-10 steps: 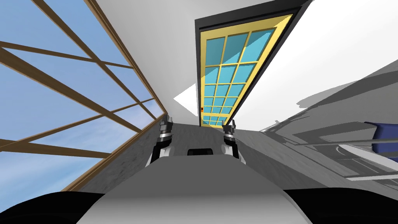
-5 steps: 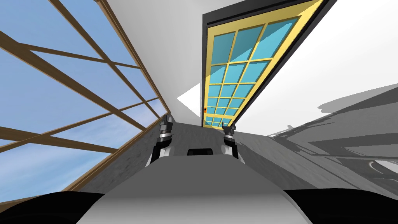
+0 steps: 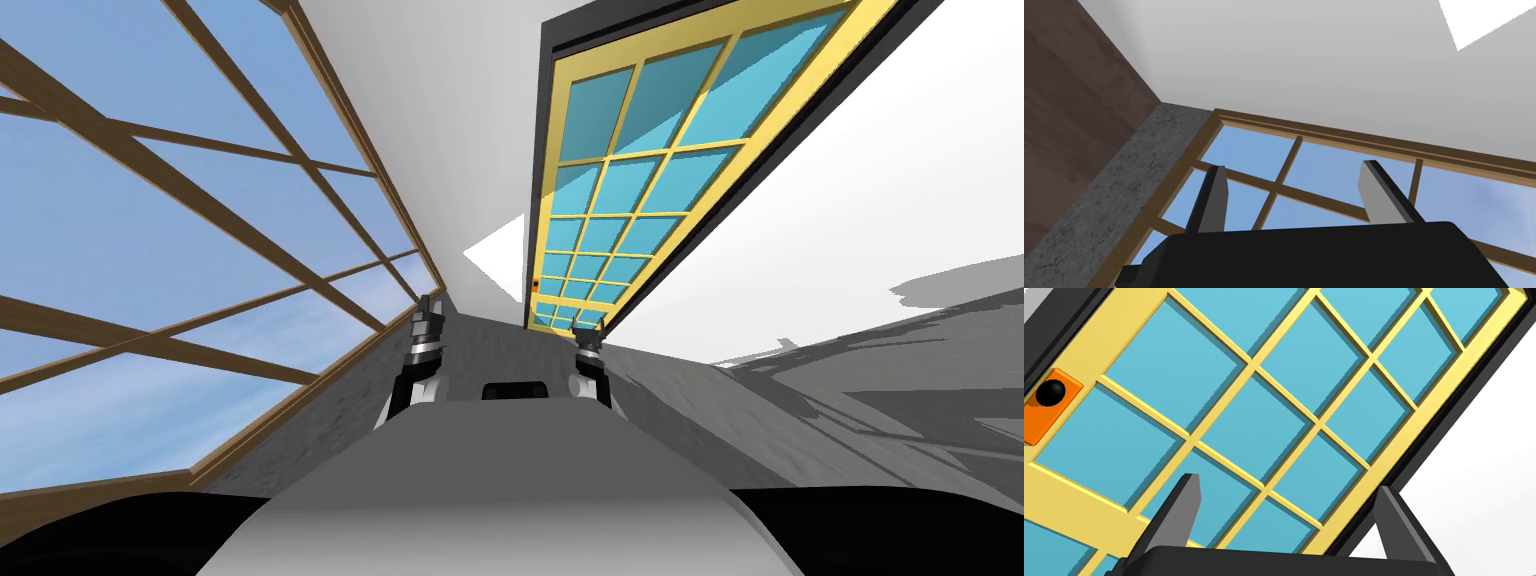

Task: Pull the door open

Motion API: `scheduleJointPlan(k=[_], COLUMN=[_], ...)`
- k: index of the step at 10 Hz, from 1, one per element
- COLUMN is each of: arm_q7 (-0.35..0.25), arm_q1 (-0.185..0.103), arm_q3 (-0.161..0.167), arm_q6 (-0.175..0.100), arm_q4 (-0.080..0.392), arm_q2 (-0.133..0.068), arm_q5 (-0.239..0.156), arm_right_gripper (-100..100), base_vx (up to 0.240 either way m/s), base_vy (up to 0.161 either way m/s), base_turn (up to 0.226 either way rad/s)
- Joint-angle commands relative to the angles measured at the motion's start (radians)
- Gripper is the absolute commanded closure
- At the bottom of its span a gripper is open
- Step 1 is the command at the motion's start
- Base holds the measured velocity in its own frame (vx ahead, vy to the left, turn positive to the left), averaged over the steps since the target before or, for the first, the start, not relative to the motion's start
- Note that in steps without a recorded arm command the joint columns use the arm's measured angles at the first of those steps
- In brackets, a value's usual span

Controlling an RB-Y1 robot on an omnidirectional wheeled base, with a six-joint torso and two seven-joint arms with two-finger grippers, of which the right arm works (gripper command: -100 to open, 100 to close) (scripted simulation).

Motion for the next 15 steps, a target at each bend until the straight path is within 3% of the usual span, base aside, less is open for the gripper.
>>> scheduleJointPlan(k=[1, 15], arm_q7=[-0.027, -0.257], arm_q1=[-0.008, -0.055], arm_q3=[0.0, 0.0], arm_q6=[-0.012, -0.075], arm_q4=[0.033, 0.273], arm_q2=[-0.001, 0.008], arm_q5=[-0.017, -0.192], arm_right_gripper=[-100, -100], base_vx=[0.067, 0.085], base_vy=[0.026, 0.006], base_turn=[0.107, 0.133])
